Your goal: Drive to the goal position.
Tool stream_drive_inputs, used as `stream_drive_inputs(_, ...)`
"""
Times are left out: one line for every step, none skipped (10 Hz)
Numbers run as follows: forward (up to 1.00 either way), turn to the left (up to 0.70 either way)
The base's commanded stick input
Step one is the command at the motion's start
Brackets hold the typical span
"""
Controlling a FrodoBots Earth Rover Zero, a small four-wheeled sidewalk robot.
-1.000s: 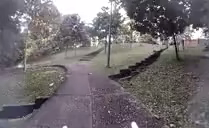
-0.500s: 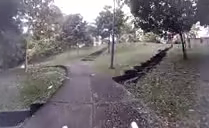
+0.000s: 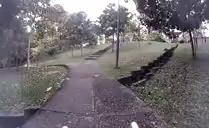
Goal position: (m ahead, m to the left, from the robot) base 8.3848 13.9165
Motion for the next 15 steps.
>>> stream_drive_inputs(0.7, 0.15)
stream_drive_inputs(0.7, 0.15)
stream_drive_inputs(0.7, 0.15)
stream_drive_inputs(0.7, 0.15)
stream_drive_inputs(0.7, 0.15)
stream_drive_inputs(0.7, 0.15)
stream_drive_inputs(0.7, 0.15)
stream_drive_inputs(0.7, 0.15)
stream_drive_inputs(0.7, 0.15)
stream_drive_inputs(0.7, 0.14)
stream_drive_inputs(0.7, 0.11)
stream_drive_inputs(0.7, 0.06)
stream_drive_inputs(0.7, 0.02)
stream_drive_inputs(0.7, 0.01)
stream_drive_inputs(0.7, 0.01)
